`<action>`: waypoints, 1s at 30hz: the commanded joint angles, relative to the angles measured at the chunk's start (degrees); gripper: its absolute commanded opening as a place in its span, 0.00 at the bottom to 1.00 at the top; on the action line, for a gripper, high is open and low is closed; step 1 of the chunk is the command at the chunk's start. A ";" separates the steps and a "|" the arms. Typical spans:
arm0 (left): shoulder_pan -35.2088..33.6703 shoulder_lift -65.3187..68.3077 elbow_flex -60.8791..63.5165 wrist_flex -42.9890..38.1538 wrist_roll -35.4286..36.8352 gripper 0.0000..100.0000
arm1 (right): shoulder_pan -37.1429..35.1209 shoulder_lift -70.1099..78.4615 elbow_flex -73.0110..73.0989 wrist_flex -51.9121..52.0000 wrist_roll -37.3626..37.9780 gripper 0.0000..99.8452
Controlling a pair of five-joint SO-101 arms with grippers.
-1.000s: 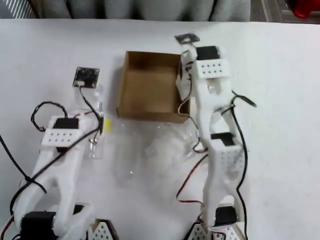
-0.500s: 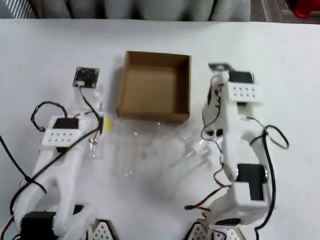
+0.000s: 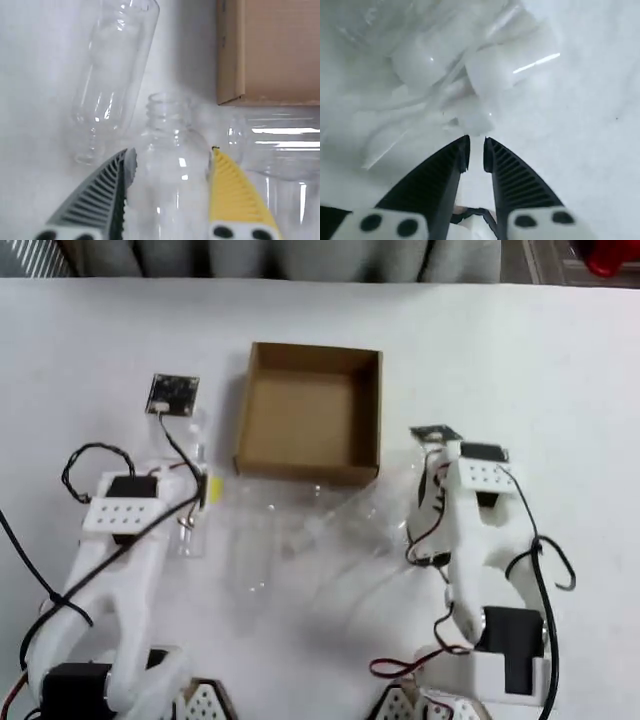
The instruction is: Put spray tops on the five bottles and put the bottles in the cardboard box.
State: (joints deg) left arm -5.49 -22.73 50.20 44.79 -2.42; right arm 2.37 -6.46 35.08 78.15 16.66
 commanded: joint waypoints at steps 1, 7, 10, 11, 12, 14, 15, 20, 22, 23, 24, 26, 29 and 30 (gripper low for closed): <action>-0.31 -2.95 -0.88 -1.93 -0.26 0.02 | -1.54 -2.59 2.81 -6.81 -4.40 0.07; -0.31 -2.95 -0.88 -1.93 -0.26 0.02 | -3.21 -2.68 5.36 -10.33 -5.45 0.13; -0.31 -2.95 -0.88 -1.93 -0.26 0.02 | -3.30 -2.77 5.27 -10.24 -5.45 0.14; -0.31 -2.95 -0.88 -1.93 -0.26 0.02 | -3.38 -2.86 5.27 -10.24 -5.54 0.14; -0.22 -2.95 -0.88 -1.93 -0.26 0.02 | -3.38 -3.21 5.27 -10.33 -6.24 0.14; -0.22 -2.95 -0.88 -1.93 -0.26 0.02 | -3.30 -4.70 5.36 -10.33 -7.74 0.14; -0.22 -2.95 -0.88 -1.93 -0.26 0.02 | -3.38 -5.58 5.63 -10.33 -8.18 0.15; -0.22 -2.95 -0.88 -1.93 -0.26 0.02 | -3.12 -7.78 8.09 -12.88 -11.69 0.19; -0.22 -2.95 -0.88 -1.93 -0.26 0.02 | -3.12 -7.87 10.20 -16.13 -13.45 0.19; -0.22 -2.95 -0.88 -1.93 -0.26 0.02 | -3.03 -7.78 10.81 -17.10 -13.71 0.19; -0.22 -2.95 -0.88 -1.93 -0.26 0.02 | -3.03 -7.78 11.08 -17.54 -13.89 0.19; -0.22 -2.95 -0.88 -1.93 -0.26 0.02 | -3.03 -7.78 11.16 -17.98 -13.98 0.19; -0.22 -2.95 -0.88 -1.93 -0.26 0.02 | -3.38 -7.34 11.25 -19.47 -15.74 0.19; -0.22 -2.95 -0.88 -1.93 -0.26 0.02 | -3.47 -7.08 11.34 -20.00 -16.97 0.19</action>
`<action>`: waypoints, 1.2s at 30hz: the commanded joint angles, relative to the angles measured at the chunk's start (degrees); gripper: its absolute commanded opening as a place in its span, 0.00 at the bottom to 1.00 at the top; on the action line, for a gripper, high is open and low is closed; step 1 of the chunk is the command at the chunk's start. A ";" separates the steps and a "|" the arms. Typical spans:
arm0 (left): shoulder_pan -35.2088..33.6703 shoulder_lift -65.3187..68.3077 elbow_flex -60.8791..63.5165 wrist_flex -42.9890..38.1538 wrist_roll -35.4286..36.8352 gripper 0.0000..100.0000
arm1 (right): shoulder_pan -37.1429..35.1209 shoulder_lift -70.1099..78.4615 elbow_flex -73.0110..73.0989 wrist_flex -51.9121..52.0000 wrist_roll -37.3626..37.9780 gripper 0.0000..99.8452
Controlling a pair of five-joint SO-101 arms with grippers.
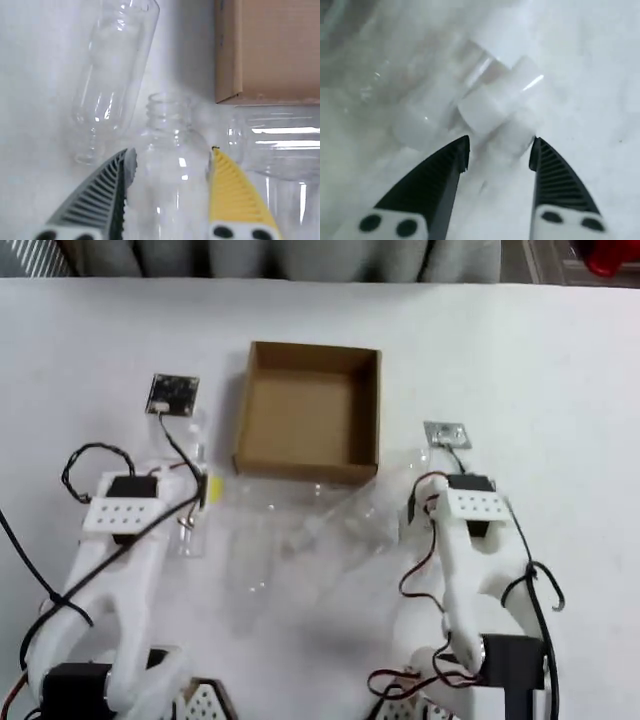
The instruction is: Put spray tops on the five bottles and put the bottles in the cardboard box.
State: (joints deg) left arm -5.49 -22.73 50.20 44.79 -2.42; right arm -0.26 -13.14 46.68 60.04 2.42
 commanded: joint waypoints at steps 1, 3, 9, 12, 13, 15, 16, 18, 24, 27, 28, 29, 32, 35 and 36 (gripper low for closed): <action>-0.22 -2.95 -0.88 -1.93 -0.26 0.02 | -0.84 -0.22 -0.09 -2.24 -3.43 0.19; -0.22 -2.95 -0.79 -1.93 -0.26 0.02 | -0.84 0.66 0.00 -2.33 -2.37 0.19; -0.22 -2.95 -0.70 -1.93 -0.26 0.02 | -0.48 3.91 -0.26 -3.12 -1.41 0.06; -0.22 -2.95 -0.62 -1.93 -0.26 0.02 | -0.40 4.00 -0.26 -2.95 2.29 0.02; -0.22 -2.95 -0.53 -1.93 -0.26 0.02 | -0.31 3.74 -0.26 -2.51 2.55 0.02; -0.22 -2.95 -0.53 -1.93 -0.26 0.02 | 0.22 2.42 -0.26 -1.10 3.16 0.02; -0.22 -2.95 -0.53 -1.93 -0.26 0.02 | 0.75 1.19 -0.26 -0.40 3.43 0.02; -0.22 -2.95 -0.53 -1.85 -0.09 0.02 | 2.15 -2.33 -1.05 1.80 4.31 0.02; 0.31 -5.67 -0.79 -1.32 0.26 0.02 | 5.58 -16.04 -6.07 13.67 7.65 0.02; 0.66 -12.18 -0.79 1.58 0.26 0.02 | 6.37 -21.85 -7.47 17.10 9.23 0.02; 0.84 -14.90 -0.79 2.90 0.26 0.02 | 6.29 -23.43 -7.56 17.36 10.20 0.02; 1.27 -17.89 -0.62 3.87 0.26 0.02 | 6.20 -24.84 -7.56 17.36 11.25 0.02; 2.59 -26.33 -0.35 5.36 0.26 0.02 | 6.20 -28.97 -8.35 15.43 12.48 0.02; 4.70 -34.33 -0.35 5.10 0.26 0.02 | 6.29 -31.16 -11.52 9.98 12.48 0.02; 5.41 -36.70 -0.35 4.75 0.26 0.02 | 6.29 -31.60 -12.66 7.87 12.48 0.02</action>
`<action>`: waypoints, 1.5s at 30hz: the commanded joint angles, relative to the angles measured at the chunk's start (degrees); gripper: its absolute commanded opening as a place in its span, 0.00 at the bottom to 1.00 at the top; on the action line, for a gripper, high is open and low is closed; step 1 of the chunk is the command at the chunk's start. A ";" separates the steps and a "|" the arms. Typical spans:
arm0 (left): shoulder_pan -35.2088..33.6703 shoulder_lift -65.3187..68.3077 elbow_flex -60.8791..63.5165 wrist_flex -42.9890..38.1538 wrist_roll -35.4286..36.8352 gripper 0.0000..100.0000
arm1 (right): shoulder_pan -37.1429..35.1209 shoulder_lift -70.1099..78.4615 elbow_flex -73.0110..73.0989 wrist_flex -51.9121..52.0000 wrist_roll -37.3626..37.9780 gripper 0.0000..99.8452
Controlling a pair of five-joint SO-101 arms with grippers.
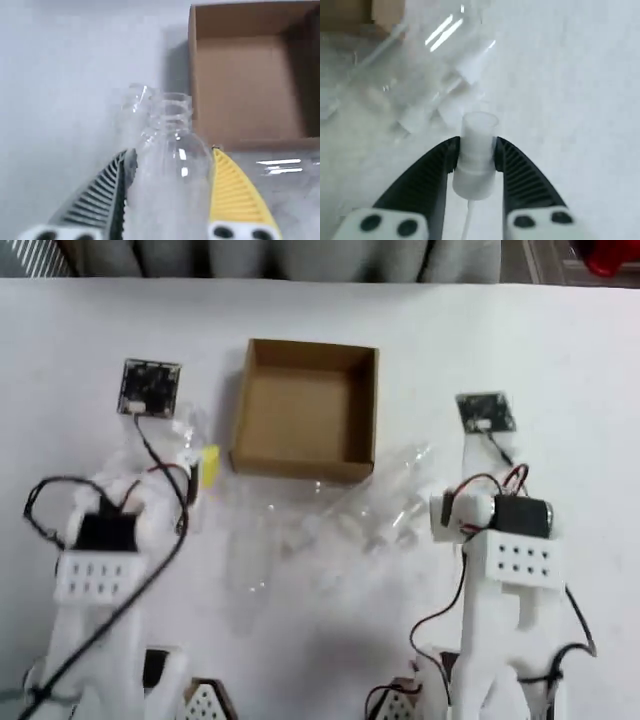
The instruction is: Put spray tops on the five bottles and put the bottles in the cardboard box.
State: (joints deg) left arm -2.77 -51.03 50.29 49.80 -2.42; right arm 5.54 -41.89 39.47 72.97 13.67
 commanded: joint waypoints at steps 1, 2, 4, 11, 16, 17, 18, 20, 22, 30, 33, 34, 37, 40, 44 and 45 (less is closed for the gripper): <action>3.65 -10.77 -0.35 -1.41 0.26 0.02 | 0.48 -3.21 -6.68 -7.34 1.23 0.02; 4.79 -12.88 -0.35 -2.37 0.26 0.02 | 0.48 -3.38 -8.00 -9.63 1.23 0.02; 7.34 -16.66 -0.35 -4.66 0.26 0.02 | 0.66 -3.65 -10.46 -14.37 1.23 0.02; 16.40 -22.29 0.00 -13.01 0.26 0.02 | 0.13 -3.47 -21.10 -24.57 -14.07 0.02; 21.49 -22.37 8.44 -23.03 0.26 0.02 | -6.99 -3.56 -28.31 -25.36 -21.89 0.02; 22.29 -22.37 10.90 -25.41 0.26 0.02 | -9.10 -3.74 -29.45 -25.36 -21.89 0.02; 22.99 -22.46 13.36 -27.78 0.26 0.02 | -11.21 -3.91 -30.86 -25.36 -21.89 0.02; 23.96 -22.64 17.76 -32.00 0.26 0.02 | -14.64 -3.82 -34.37 -25.36 -21.89 0.02; 24.22 -22.64 21.27 -35.25 0.26 0.02 | -17.36 -3.30 -39.03 -25.98 -21.89 0.02; 24.31 -22.64 26.99 -38.77 0.26 0.02 | -24.92 4.44 -55.03 -33.10 -21.27 0.02; 24.40 -22.64 26.99 -38.86 0.26 0.02 | -28.35 7.52 -60.04 -32.48 -21.10 0.02; 24.40 -22.64 26.99 -38.77 0.26 0.02 | -29.32 8.22 -61.19 -31.34 -21.10 0.02; 24.22 -22.64 26.99 -38.68 0.26 0.02 | -32.31 8.57 -62.24 -27.21 -21.27 0.02; 24.31 -22.73 27.52 -38.86 0.26 0.02 | -33.98 8.48 -61.63 -23.96 -21.54 0.02; 24.40 -22.73 28.04 -39.03 0.26 0.02 | -34.42 8.48 -59.87 -23.16 -21.63 0.02; 24.31 -22.73 28.04 -39.03 0.26 0.02 | -34.42 8.48 -58.64 -23.16 -21.63 0.02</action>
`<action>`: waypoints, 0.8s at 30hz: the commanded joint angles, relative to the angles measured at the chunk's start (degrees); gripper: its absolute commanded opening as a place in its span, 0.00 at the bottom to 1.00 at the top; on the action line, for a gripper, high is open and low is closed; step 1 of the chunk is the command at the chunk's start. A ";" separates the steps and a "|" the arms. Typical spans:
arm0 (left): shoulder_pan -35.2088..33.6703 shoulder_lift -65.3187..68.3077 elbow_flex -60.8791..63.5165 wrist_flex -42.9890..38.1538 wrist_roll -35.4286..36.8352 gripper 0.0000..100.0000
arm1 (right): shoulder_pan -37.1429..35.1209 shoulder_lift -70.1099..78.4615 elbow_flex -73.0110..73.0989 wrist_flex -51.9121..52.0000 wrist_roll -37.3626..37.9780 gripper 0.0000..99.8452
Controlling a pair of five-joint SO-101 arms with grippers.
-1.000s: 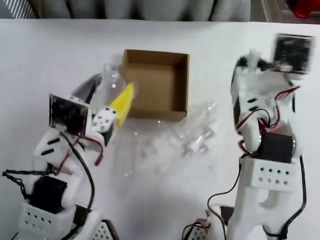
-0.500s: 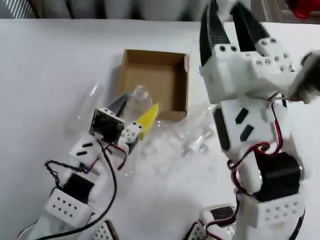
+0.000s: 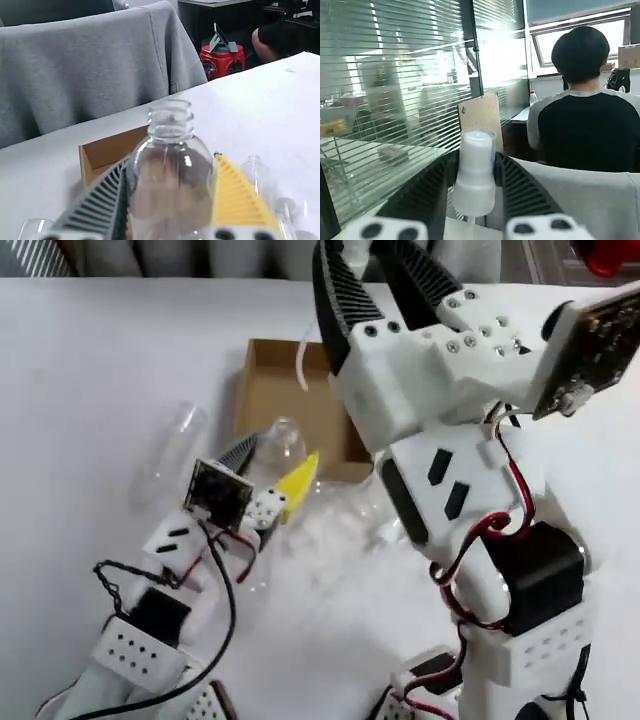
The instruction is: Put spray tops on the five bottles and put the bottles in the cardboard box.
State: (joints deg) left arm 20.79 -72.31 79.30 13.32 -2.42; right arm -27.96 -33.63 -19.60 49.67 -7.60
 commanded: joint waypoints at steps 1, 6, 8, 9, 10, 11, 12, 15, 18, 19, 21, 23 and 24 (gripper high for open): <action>0.75 -1.45 -0.97 -2.55 0.26 0.02 | -0.92 0.22 1.85 -0.04 -0.35 0.02; 0.66 -1.45 -0.97 -2.55 0.26 0.02 | -0.92 0.13 8.70 -3.38 -0.35 0.02; 0.57 -1.45 -0.97 -2.55 0.26 0.02 | -0.92 -0.31 10.81 -4.26 -0.35 0.02; 0.57 -1.45 -0.97 -2.55 0.26 0.02 | -0.92 -0.84 11.87 -4.26 -0.35 0.02; 0.66 -1.45 -0.97 -2.55 0.26 0.02 | -0.92 -1.36 13.19 -4.62 -0.44 0.02; 0.75 -1.45 -0.97 -2.55 0.26 0.02 | -0.92 -1.80 14.59 -5.49 -1.23 0.02; 0.75 -1.45 -0.97 -2.55 0.26 0.02 | -0.75 -2.51 16.00 -6.64 -2.55 0.02; 0.75 -1.45 -0.97 -2.55 0.26 0.02 | -0.57 -4.26 20.04 -9.98 -5.01 0.02; 0.75 -1.45 -0.88 -2.55 0.26 0.02 | -0.92 -5.32 23.21 -12.62 -5.10 0.02; 0.75 -1.45 -0.88 -2.55 0.26 0.02 | -0.92 -5.49 23.82 -13.32 -5.10 0.02; 0.75 -1.45 -0.88 -2.55 0.26 0.02 | -0.92 -5.41 24.35 -14.37 -5.10 0.02; 0.75 -1.45 -0.88 -2.55 0.26 0.02 | -0.92 -5.32 24.26 -14.55 -5.10 0.02; 0.75 -1.45 -0.88 -2.55 0.26 0.02 | -0.92 -5.41 24.26 -15.34 -5.10 0.02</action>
State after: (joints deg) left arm 20.79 -72.31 79.38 13.32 -2.42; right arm -28.40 -37.58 5.36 36.66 -12.09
